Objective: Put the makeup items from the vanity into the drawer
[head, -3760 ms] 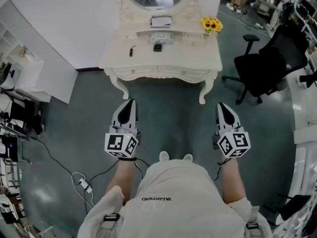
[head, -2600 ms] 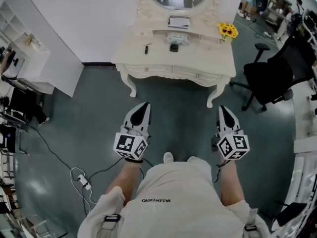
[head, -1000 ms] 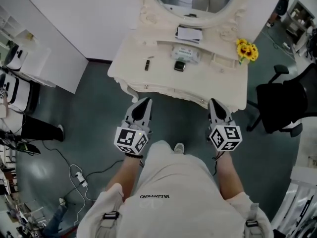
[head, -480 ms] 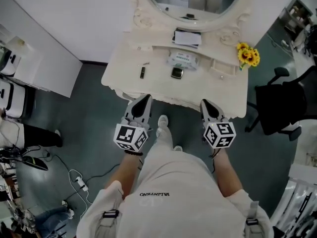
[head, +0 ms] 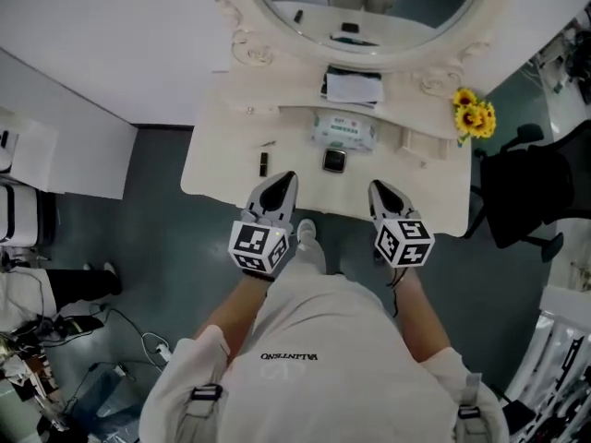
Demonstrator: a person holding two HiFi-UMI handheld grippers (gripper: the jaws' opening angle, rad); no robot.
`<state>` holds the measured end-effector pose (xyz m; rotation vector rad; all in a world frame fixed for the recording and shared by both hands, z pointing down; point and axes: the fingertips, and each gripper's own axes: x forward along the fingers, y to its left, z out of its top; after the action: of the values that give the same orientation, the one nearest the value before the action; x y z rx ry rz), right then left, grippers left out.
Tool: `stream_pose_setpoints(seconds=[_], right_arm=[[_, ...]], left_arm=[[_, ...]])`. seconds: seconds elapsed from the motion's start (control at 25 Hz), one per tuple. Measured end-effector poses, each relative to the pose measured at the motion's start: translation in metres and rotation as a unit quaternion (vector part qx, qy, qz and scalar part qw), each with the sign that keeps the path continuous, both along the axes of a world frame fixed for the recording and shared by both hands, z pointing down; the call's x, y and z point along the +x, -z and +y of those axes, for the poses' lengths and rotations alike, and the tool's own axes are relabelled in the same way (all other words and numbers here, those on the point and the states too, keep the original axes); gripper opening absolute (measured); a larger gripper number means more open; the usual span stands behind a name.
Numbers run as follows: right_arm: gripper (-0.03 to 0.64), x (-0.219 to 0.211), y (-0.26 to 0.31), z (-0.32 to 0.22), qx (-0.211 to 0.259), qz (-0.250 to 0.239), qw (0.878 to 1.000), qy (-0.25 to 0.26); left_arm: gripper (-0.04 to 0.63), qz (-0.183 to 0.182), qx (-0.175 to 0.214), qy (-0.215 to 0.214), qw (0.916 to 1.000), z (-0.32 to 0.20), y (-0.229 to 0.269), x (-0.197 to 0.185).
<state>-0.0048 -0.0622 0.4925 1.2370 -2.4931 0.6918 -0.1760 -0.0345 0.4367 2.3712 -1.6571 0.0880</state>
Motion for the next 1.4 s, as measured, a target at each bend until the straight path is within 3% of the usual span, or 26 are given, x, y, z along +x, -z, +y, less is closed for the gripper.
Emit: stream_pose_setpoints(seconds=[0.2,0.36,0.44,0.52,0.64,0.92,1.4], right_arm=[[0.066,-0.031,-0.034,-0.032,-0.059,0.022,0.998,-0.005],[0.108,-0.049,-0.052,-0.049,-0.083,0.035,0.996,-0.016],[0.211,-0.059,-0.065,-0.054,-0.111,0.036,0.993,-0.013],[0.364,-0.069,-0.077,-0.053,-0.147,0.034,0.989,-0.005],[0.443,-0.074,-0.093,-0.052,-0.183,0.041,0.982,-0.001],[0.511,-0.084,-0.127,-0.062,-0.224,0.08,0.971,0.01],[0.509,-0.087,-0.162,-0.079,-0.255,0.141,0.956,0.02]], left_arm=[[0.002,0.027,-0.045,-0.023,0.9983,-0.048,-0.034,-0.007],[0.002,0.031,-0.07,-0.067,0.9948,-0.068,-0.056,0.001],[0.002,0.033,-0.084,-0.082,0.9926,-0.074,-0.067,0.002],[0.002,0.036,-0.098,-0.089,0.9906,-0.079,-0.075,0.002],[0.002,0.037,-0.109,-0.093,0.9889,-0.084,-0.081,0.002],[0.002,0.034,-0.127,-0.075,0.9885,-0.094,-0.095,-0.004],[0.002,0.038,-0.211,-0.029,0.9763,-0.108,-0.149,-0.005]])
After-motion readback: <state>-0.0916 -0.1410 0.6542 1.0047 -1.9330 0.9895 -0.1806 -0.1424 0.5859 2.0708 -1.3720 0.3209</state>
